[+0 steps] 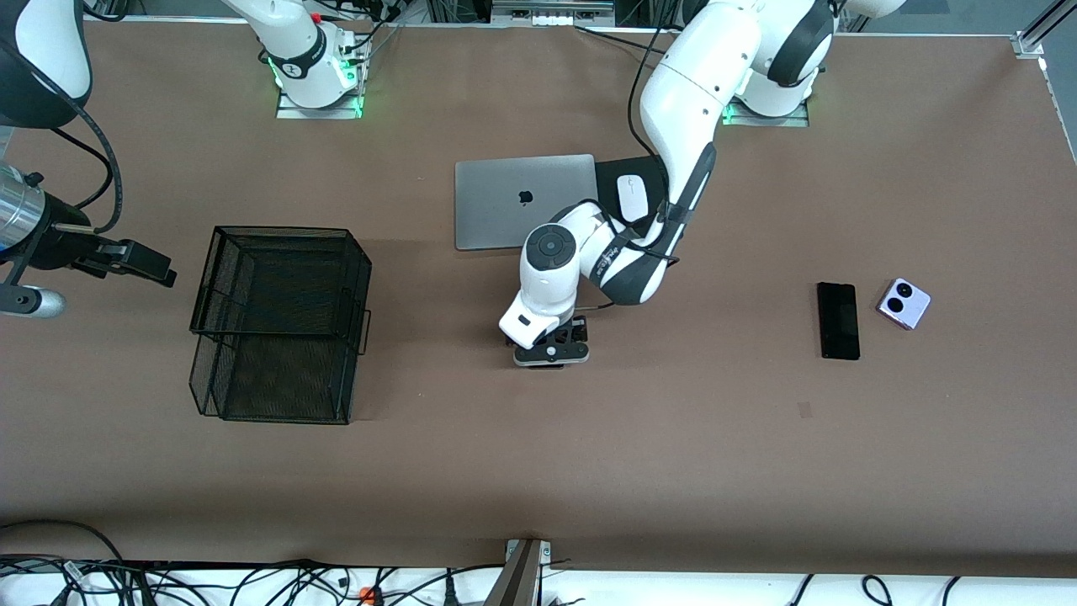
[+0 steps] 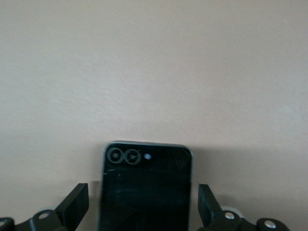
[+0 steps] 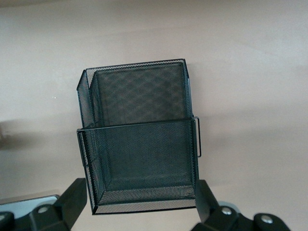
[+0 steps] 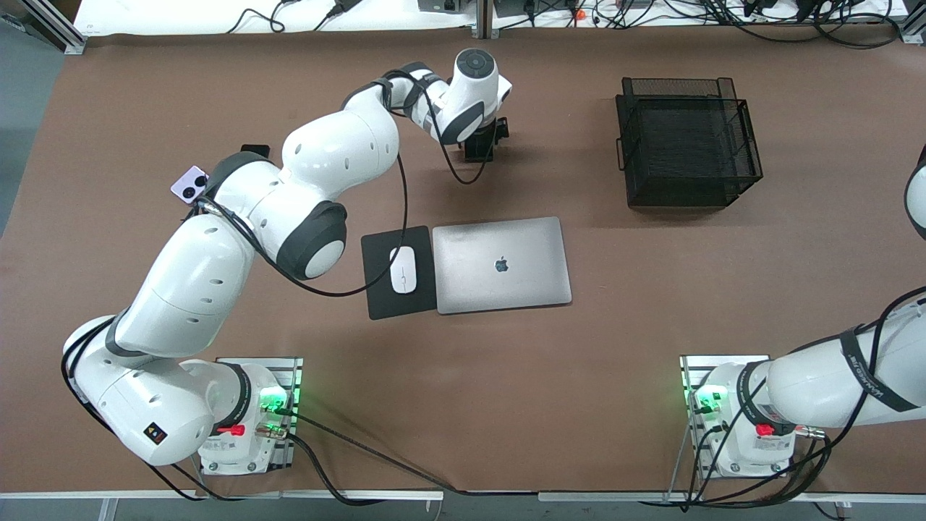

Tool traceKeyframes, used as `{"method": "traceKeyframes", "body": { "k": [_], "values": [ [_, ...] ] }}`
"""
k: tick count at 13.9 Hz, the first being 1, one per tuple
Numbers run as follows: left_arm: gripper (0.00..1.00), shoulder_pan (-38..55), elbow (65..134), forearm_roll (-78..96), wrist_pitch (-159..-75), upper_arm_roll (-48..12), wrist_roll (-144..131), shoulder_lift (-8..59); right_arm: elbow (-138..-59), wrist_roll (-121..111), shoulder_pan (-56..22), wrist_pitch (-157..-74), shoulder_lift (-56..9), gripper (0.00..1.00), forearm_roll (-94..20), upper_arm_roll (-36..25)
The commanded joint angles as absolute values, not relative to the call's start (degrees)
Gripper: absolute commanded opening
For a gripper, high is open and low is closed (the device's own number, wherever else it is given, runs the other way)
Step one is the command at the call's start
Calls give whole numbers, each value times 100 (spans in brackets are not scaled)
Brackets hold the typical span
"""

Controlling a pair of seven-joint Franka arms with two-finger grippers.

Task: Place phones with both arms
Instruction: 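Carry the flip phone to mid-table and release it with the left gripper, then grasp the slab phone with the left gripper while the right gripper grasps the flip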

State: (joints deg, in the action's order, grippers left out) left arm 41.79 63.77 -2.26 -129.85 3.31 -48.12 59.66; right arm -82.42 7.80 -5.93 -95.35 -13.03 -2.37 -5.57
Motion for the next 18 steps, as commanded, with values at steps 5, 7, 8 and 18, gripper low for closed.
{"method": "traceKeyframes", "body": {
  "k": [5, 7, 8, 18],
  "values": [
    [100, 3131, 6817, -9, -11182, 264, -3141, 4758, -8244, 782, -510, -9553, -1248, 100, -290, -545],
    [100, 2771, 7546, -9, -10995, 264, -2351, 4230, -8244, 808, -545, -9562, -1283, 100, -290, -528],
    [100, 2481, 7976, -26, -11004, 264, -1894, 3888, -8244, 878, -615, -9571, -1362, 100, -290, -493],
    [100, 432, 9614, -378, -11162, 281, 1378, 2681, -8235, 3276, -2916, -12185, -2950, 100, -467, -483]
  ]
}}
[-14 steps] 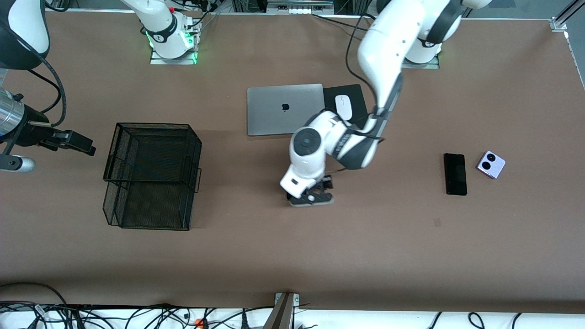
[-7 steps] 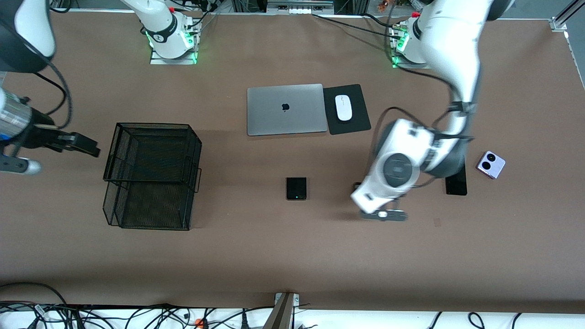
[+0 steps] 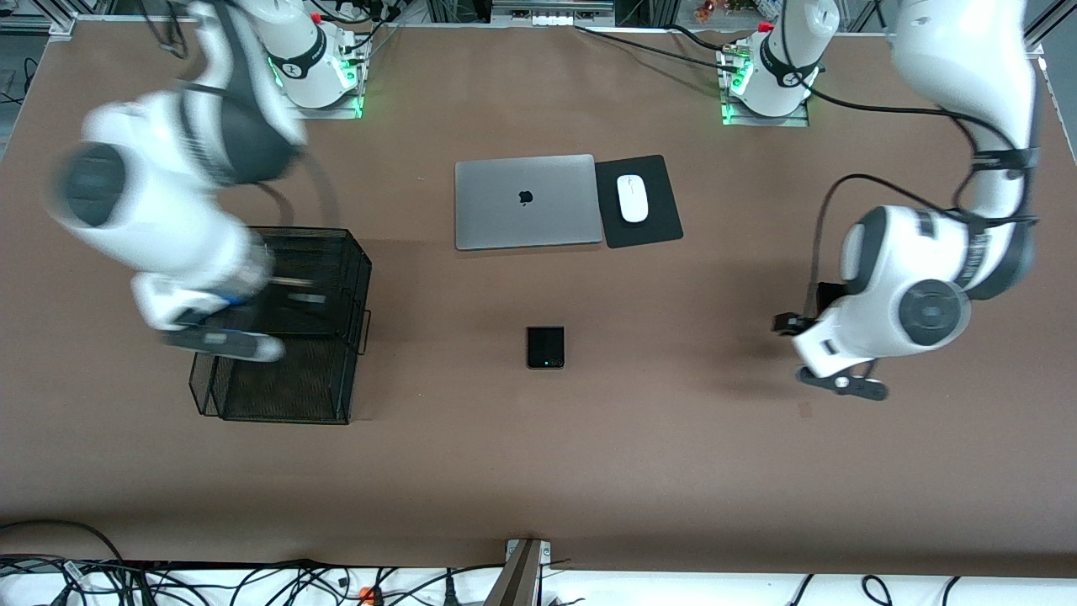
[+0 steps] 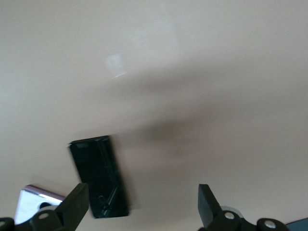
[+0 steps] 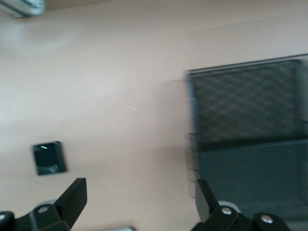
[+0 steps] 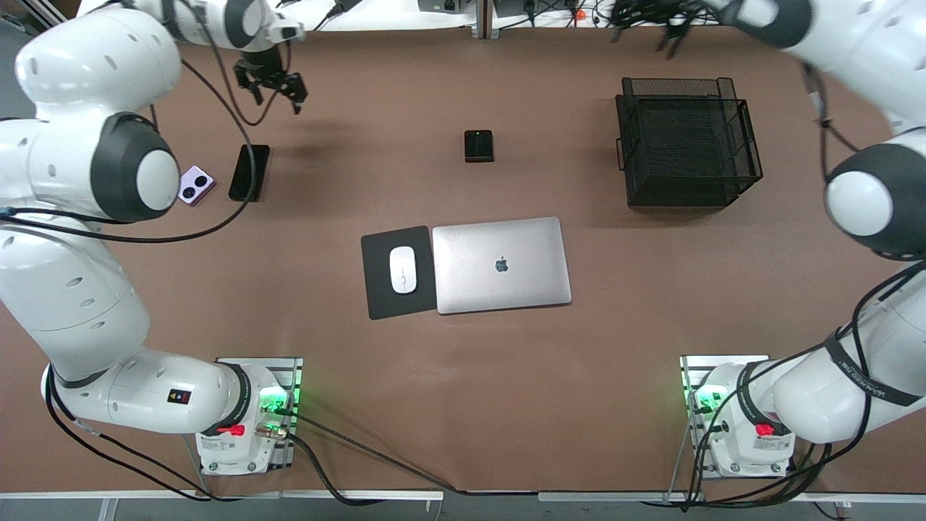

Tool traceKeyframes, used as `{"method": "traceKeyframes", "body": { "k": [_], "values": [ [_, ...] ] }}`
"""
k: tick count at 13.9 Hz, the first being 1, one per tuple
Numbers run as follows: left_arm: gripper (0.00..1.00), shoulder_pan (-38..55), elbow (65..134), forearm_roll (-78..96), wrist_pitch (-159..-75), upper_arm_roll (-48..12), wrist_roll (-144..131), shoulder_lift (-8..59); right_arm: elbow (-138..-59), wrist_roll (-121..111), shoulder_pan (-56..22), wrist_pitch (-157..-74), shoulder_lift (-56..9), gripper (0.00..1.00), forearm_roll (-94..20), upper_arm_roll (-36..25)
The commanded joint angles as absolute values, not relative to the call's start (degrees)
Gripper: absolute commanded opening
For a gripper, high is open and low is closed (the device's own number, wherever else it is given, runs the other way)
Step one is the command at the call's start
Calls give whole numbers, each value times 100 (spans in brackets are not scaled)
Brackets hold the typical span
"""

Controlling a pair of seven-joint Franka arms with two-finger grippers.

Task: Place phones with both arms
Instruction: 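Grasp the slab phone with the left gripper while the right gripper grasps the flip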

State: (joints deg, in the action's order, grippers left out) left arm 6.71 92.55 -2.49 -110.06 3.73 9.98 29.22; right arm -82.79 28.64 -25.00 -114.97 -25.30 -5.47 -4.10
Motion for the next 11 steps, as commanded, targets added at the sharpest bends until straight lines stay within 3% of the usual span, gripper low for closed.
{"method": "traceKeyframes", "body": {
  "k": [1, 4, 9, 11],
  "values": [
    [100, 283, 9859, -378, -11441, 273, 1597, 2611, -8227, 3557, -3153, -12617, -3249, 100, -457, -492],
    [100, -70, 11097, -378, -12986, 255, 1906, 2321, -7938, 3832, -3558, -13664, -4198, 100, -448, -501],
    [100, -430, 11847, -290, -14008, 246, 2241, 2338, -7252, 4025, -4104, -13878, -5167, 99, -291, -545],
    [100, -562, 11865, -28, -14054, 246, 2153, 2364, -7181, 4183, -4244, -14087, -5378, 99, 8, -545]
  ]
}}
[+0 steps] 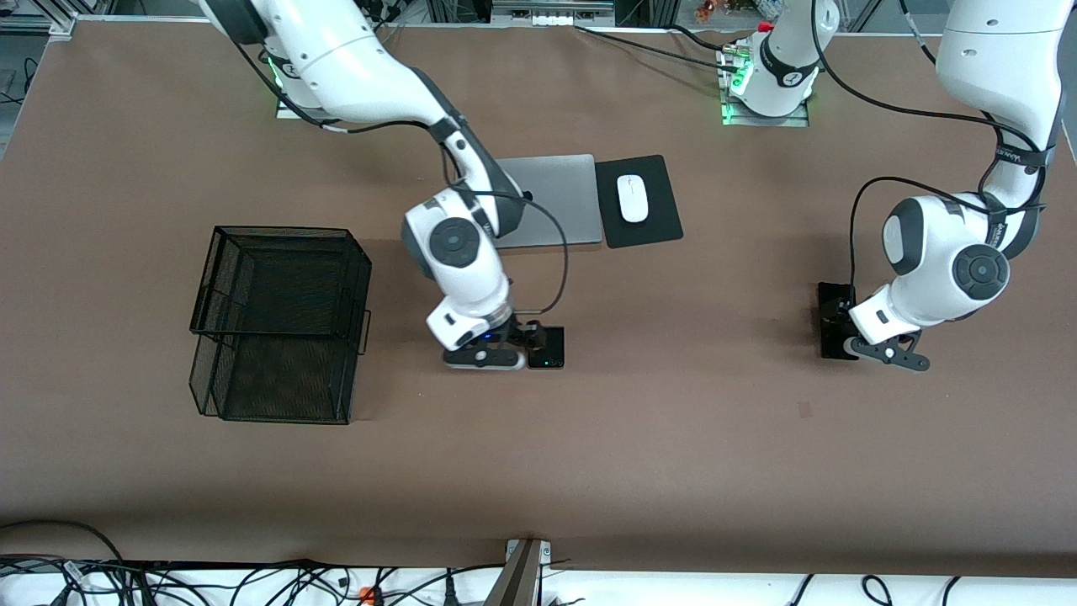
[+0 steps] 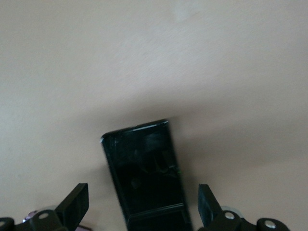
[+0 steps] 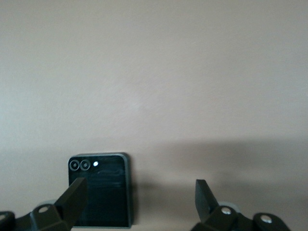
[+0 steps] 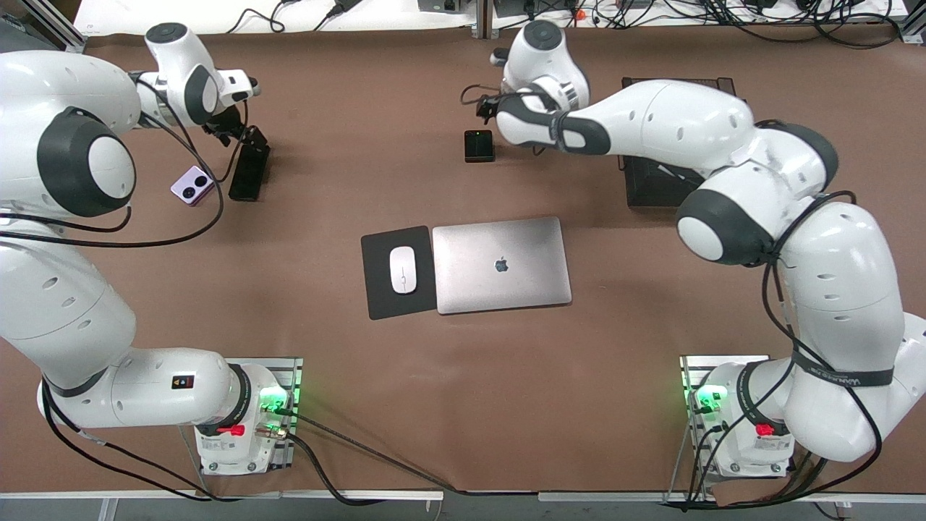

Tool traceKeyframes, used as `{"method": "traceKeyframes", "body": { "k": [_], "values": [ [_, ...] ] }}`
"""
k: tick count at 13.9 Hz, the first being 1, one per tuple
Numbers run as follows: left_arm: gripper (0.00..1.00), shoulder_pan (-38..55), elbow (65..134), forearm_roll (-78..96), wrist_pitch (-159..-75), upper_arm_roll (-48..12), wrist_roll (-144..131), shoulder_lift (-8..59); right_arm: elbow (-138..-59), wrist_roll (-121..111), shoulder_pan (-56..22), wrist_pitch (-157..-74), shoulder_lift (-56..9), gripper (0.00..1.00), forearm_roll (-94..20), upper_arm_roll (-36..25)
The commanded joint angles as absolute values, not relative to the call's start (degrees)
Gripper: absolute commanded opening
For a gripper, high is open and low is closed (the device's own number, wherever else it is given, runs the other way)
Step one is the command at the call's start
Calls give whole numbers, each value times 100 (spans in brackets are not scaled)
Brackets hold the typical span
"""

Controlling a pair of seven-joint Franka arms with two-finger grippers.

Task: Place phones with both arms
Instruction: 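Grasp the slab phone with the left gripper while the right gripper grasps the flip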

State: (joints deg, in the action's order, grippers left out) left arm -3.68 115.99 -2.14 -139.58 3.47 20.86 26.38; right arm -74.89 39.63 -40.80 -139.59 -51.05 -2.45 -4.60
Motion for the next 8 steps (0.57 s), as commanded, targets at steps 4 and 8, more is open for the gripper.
{"method": "traceKeyframes", "body": {
  "k": [4, 8],
  "values": [
    [100, -580, 12075, 281, -14456, 246, 1698, 2425, -7163, 4140, -4403, -14571, -5651, 99, 306, -545],
    [100, -571, 12322, 290, -14957, 237, 1434, 2514, -7163, 4087, -4474, -14836, -5730, 100, 395, -545]
  ]
}}
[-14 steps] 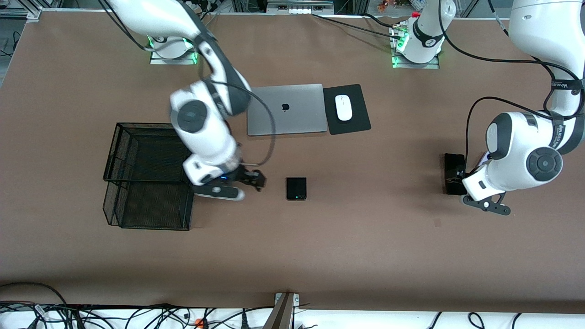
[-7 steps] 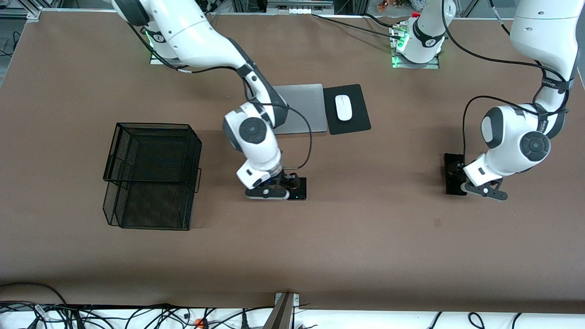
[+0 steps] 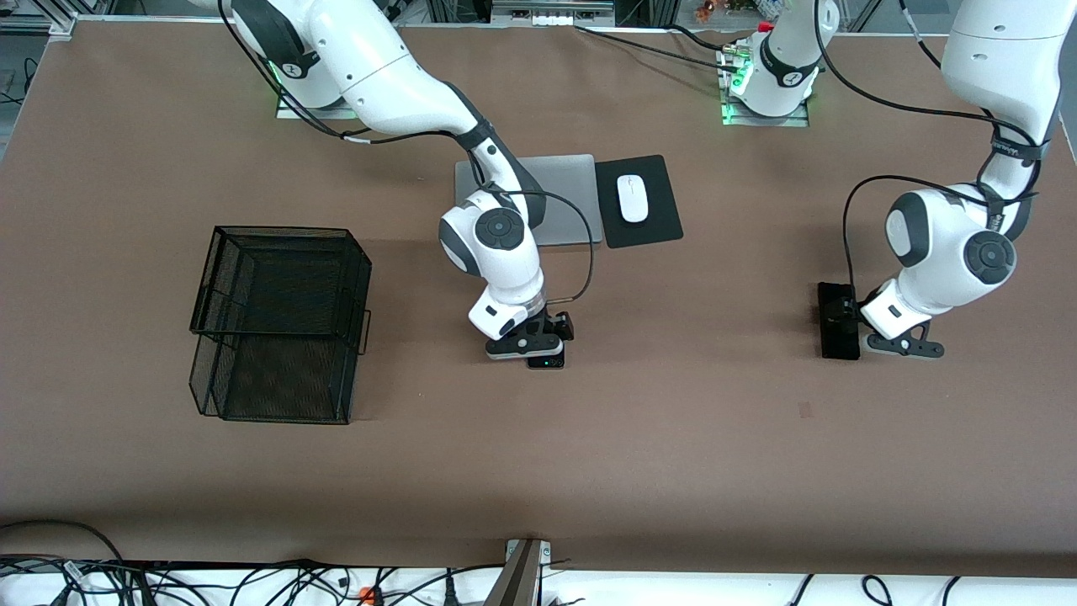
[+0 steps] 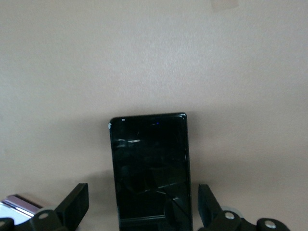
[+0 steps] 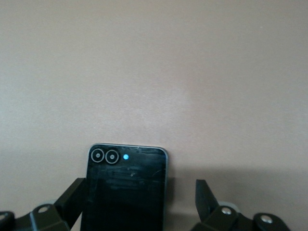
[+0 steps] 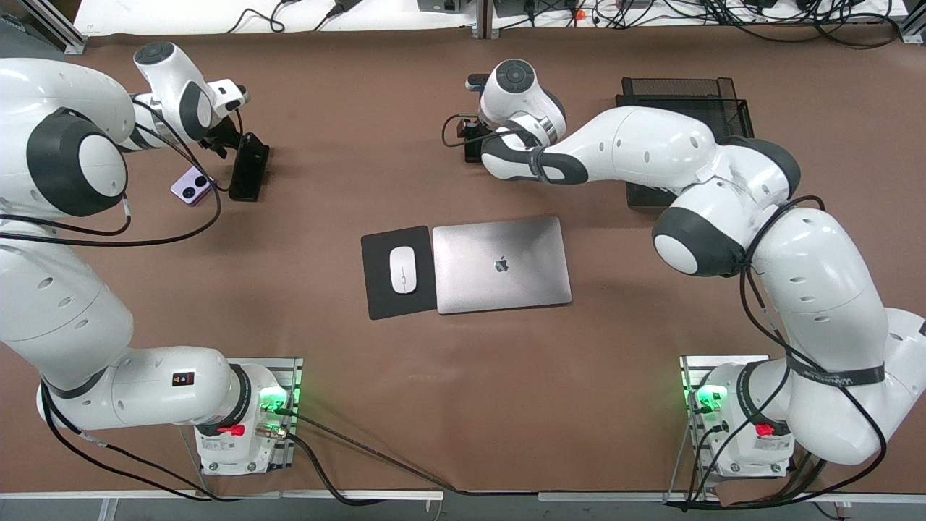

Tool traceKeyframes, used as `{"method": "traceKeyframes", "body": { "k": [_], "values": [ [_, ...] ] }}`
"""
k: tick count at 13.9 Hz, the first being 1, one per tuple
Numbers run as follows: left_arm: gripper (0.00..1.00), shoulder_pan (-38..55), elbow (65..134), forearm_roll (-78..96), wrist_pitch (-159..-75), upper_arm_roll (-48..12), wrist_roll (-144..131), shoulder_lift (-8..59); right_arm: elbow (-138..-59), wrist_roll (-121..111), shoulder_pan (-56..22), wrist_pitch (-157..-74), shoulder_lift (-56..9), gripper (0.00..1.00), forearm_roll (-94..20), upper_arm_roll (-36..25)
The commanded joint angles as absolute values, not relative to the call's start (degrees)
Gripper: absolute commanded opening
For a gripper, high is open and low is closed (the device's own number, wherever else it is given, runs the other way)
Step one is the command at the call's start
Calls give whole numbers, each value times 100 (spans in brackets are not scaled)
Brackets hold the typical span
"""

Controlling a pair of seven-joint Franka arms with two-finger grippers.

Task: Place phones with both arms
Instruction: 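Grasp the slab phone with the left gripper while the right gripper grasps the flip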

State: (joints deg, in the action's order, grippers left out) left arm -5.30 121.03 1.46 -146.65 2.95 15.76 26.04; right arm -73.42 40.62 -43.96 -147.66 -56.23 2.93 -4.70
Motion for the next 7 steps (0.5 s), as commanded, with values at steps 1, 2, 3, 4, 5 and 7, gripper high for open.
{"method": "traceKeyframes", "body": {
  "k": [1, 2, 3, 4, 5, 7],
  "values": [
    [100, -563, 12374, 290, -15020, 237, 1363, 2531, -7163, 4017, -4517, -14836, -5757, 100, 413, -545],
    [100, -563, 12392, 290, -15047, 237, 1362, 2549, -7163, 4008, -4526, -14836, -5766, 100, 422, -545],
    [100, -563, 12401, 290, -15108, 237, 1336, 2566, -7154, 4008, -4526, -14845, -5800, 100, 448, -545],
    [100, -563, 12488, 290, -15239, 237, 1258, 2566, -7163, 3982, -4526, -14862, -5818, 100, 553, -545],
    [100, -563, 12550, 290, -15397, 237, 1152, 2601, -7163, 3955, -4526, -14932, -5844, 100, 658, -545],
    [100, -563, 12594, 290, -15538, 229, 1020, 2654, -7163, 3955, -4544, -15020, -5862, 100, 694, -536]
  ]
}}
